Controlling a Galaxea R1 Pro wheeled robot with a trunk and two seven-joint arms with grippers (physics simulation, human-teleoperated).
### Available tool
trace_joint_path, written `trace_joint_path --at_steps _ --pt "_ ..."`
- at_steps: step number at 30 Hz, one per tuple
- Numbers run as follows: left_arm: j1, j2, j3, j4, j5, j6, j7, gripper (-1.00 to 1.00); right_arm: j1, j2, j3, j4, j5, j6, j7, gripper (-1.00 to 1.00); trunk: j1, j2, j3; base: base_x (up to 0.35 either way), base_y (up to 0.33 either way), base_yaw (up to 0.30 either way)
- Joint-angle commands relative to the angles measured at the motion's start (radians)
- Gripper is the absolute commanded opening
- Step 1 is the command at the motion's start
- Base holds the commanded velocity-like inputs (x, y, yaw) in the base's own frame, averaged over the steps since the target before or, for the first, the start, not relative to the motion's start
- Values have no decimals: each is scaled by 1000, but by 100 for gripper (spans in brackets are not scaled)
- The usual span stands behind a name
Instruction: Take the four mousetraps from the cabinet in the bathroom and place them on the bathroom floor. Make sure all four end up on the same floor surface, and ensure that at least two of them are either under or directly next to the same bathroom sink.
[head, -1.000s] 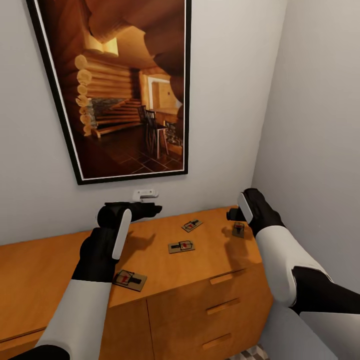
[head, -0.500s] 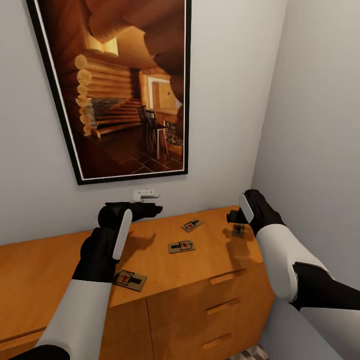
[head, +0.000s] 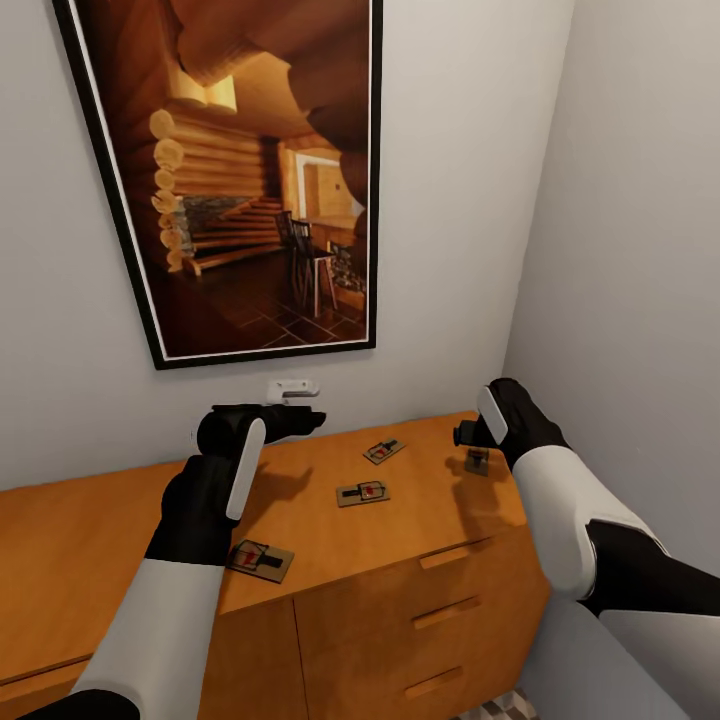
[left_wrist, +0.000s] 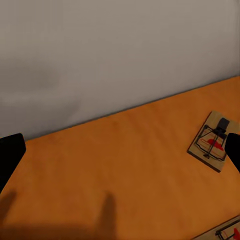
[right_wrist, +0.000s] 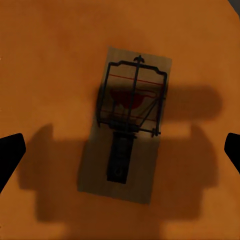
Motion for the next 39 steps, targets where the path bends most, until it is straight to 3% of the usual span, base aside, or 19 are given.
trace_joint_path --at_steps 1,21,39 --pt "-1 0 0 -1 4 4 1 100 -1 1 -6 2 -2 2 -5 100 0 -1 -1 0 0 0" --pt "-1 0 0 0 5 4 1 100 -48 -2 -8 117 -2 2 -7 100 0 -1 -1 0 0 0" --pt "-1 0 0 7 4 4 1 100 -56 -22 -8 138 -2 2 -7 100 0 -1 -1 0 0 0"
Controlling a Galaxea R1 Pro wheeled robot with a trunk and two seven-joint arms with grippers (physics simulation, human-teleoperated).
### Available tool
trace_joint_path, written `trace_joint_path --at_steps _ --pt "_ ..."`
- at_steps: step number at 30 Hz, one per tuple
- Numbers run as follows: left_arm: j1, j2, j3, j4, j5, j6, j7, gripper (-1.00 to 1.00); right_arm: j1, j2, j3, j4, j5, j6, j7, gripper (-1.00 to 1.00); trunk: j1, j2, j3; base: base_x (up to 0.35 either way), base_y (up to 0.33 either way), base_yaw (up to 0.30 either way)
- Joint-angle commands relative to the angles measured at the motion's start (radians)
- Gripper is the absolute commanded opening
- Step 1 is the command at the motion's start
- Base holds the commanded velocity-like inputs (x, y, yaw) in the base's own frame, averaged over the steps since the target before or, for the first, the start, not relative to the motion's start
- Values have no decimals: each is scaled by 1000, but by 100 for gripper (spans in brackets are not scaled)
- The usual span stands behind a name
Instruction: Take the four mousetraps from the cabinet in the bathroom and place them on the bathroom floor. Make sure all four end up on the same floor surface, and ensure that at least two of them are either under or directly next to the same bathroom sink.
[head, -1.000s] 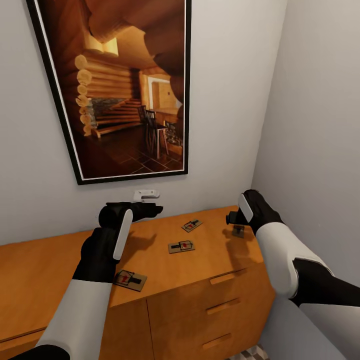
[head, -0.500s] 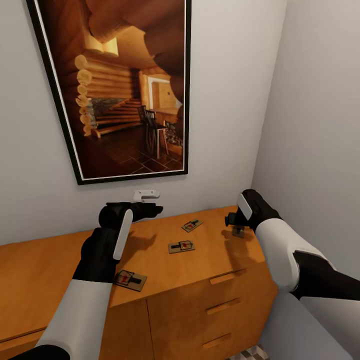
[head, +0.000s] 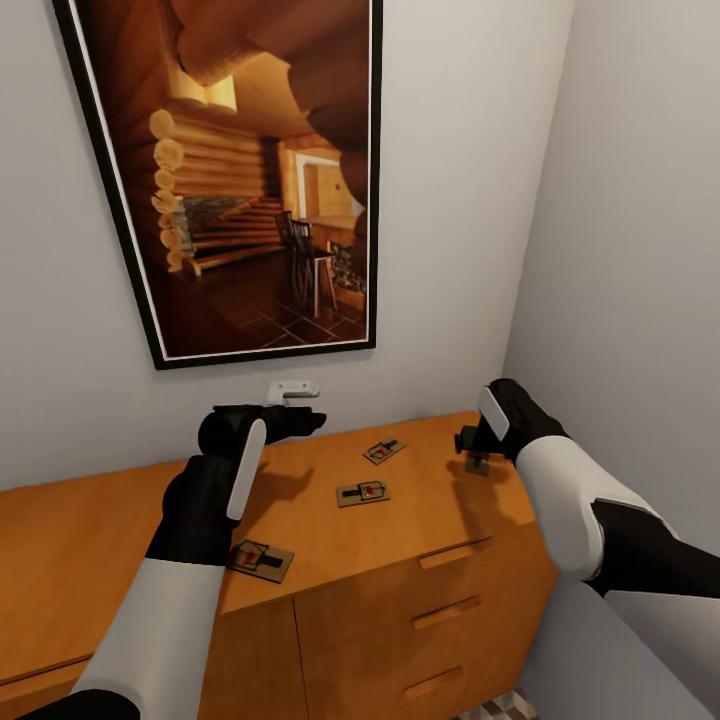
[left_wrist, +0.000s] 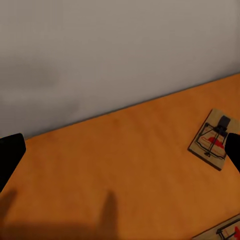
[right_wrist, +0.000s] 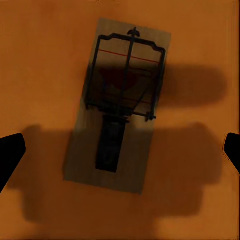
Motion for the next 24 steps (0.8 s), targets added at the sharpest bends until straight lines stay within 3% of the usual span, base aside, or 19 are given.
trace_joint_path --at_steps 1,10,24 --pt "-1 0 0 1 4 4 1 100 -1 -1 -6 -1 -2 3 -5 100 0 -1 -1 0 0 0" --pt "-1 0 -1 13 4 4 1 100 -5 -24 -6 1 -3 3 -5 100 0 -1 -1 0 0 0" --pt "-1 0 -1 24 4 4 0 100 -7 -31 -9 1 -3 3 -6 100 0 -1 -1 0 0 0"
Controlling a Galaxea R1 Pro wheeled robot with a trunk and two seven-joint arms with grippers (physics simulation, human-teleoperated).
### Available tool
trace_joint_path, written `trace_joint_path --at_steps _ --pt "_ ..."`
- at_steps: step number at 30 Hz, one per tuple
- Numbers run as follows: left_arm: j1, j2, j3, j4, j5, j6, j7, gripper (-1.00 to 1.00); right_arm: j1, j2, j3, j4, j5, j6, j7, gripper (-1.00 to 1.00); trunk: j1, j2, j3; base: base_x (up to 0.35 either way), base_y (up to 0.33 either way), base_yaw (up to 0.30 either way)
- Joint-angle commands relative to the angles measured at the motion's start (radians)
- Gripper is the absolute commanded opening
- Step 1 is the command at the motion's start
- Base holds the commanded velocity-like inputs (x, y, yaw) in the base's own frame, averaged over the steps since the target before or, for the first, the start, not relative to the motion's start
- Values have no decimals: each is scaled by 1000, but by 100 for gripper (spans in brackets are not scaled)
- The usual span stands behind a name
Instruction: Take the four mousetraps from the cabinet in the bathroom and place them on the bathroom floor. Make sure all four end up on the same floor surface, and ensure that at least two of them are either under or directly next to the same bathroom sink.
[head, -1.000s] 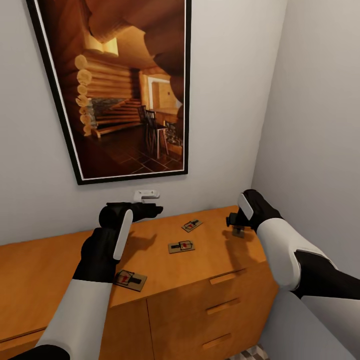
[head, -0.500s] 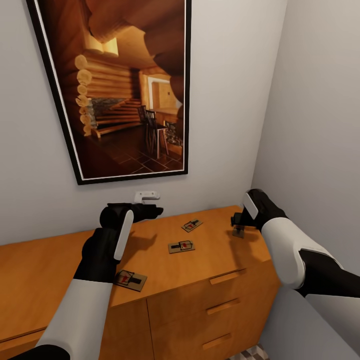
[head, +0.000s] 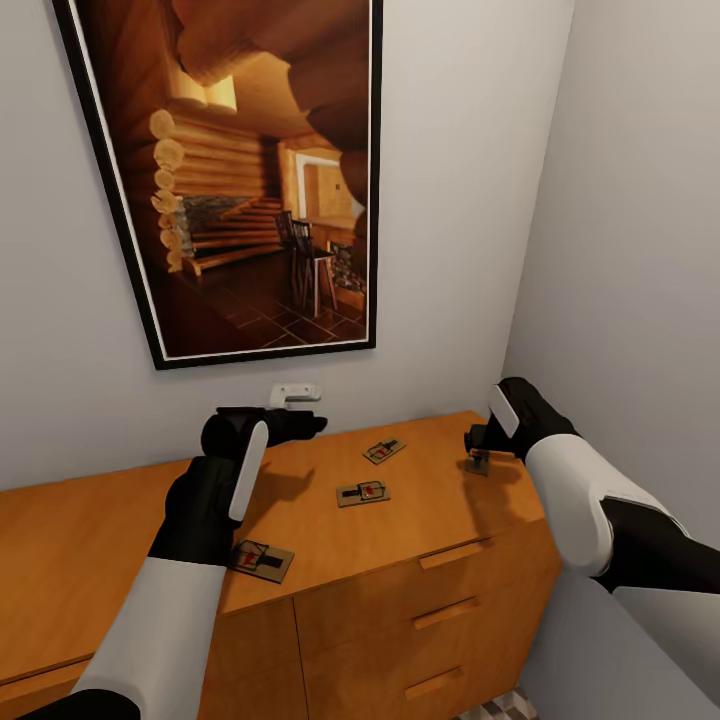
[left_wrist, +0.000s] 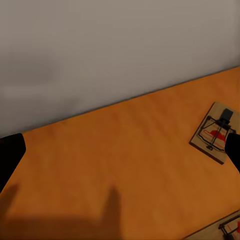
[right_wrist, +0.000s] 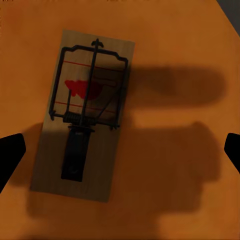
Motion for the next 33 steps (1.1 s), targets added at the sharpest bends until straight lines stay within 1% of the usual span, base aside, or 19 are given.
trace_joint_path --at_steps 1,4,15,19,33 --pt "-1 0 -1 1 4 4 2 100 -1 1 -6 -1 -2 3 -4 100 0 -1 -1 0 0 0" --pt "-1 0 -5 3 4 4 2 100 -2 1 -11 -1 -2 3 -5 100 0 -1 -1 0 0 0" --pt "-1 0 -48 23 7 4 2 100 -8 10 -21 -1 -2 3 -5 100 0 -1 -1 0 0 0" --pt "-1 0 -57 29 7 3 2 100 -8 13 -23 -1 -3 3 -5 100 0 -1 -1 0 0 0" --pt "-1 0 -65 36 9 4 2 100 -8 18 -28 -1 -4 3 -5 100 0 -1 -1 0 0 0"
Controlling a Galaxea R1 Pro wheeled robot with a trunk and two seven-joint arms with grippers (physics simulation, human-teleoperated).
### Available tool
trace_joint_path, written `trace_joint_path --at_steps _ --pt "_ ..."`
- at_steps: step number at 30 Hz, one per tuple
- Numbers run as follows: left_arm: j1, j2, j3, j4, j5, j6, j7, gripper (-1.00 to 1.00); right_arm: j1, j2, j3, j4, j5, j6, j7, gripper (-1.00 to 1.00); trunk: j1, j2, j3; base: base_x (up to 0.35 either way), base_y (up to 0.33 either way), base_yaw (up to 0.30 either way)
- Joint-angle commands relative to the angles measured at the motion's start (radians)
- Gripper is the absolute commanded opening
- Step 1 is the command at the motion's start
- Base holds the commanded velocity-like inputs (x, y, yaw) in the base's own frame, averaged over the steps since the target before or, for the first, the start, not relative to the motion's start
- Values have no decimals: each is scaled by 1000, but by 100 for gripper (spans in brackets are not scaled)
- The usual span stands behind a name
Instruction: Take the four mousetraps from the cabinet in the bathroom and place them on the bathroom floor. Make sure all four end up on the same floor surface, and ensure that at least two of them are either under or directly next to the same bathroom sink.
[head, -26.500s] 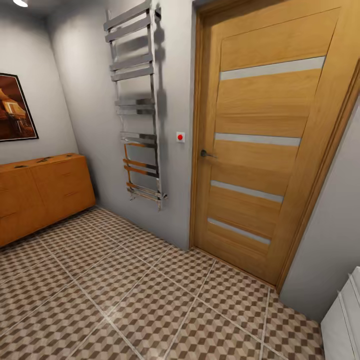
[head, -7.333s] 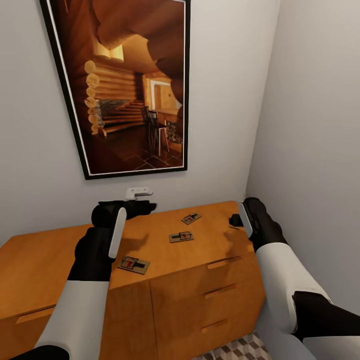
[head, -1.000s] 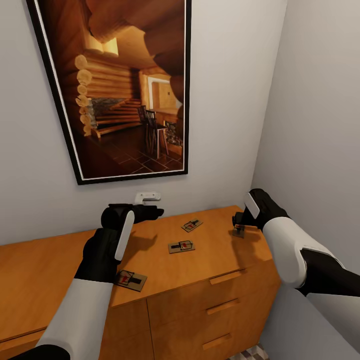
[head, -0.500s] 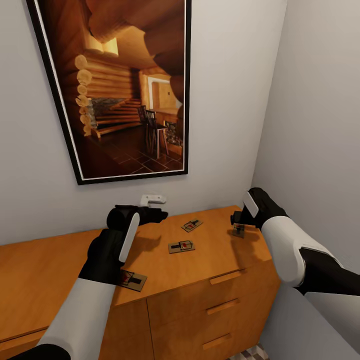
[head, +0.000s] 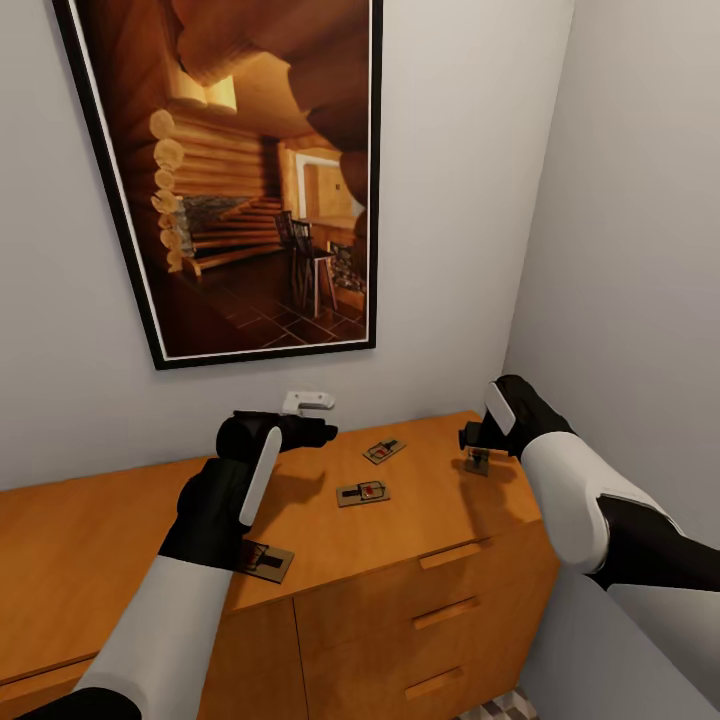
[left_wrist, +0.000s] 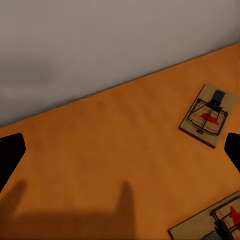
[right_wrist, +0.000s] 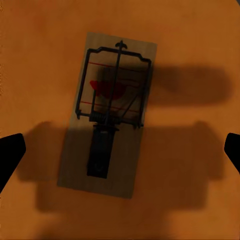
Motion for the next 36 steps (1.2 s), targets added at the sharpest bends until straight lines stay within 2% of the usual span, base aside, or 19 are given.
trace_joint_path --at_steps 1,9,15,24,36 --pt "-1 0 0 0 5 4 2 100 -1 2 -6 -1 -2 3 -6 100 0 -1 -1 0 0 0" --pt "-1 0 0 1 6 5 2 100 -1 6 -6 -3 -2 3 -5 100 0 -1 -1 0 0 0" --pt "-1 0 0 1 6 5 2 100 -1 22 -6 -6 -7 3 -4 100 0 -1 -1 0 0 0" --pt "-1 0 -1 3 6 5 2 100 -1 47 -6 -7 -31 3 -5 100 34 -64 -29 0 0 0" --pt "-1 0 -1 11 5 5 2 100 -1 54 -6 -9 -38 3 -6 100 34 -64 -29 0 0 0"
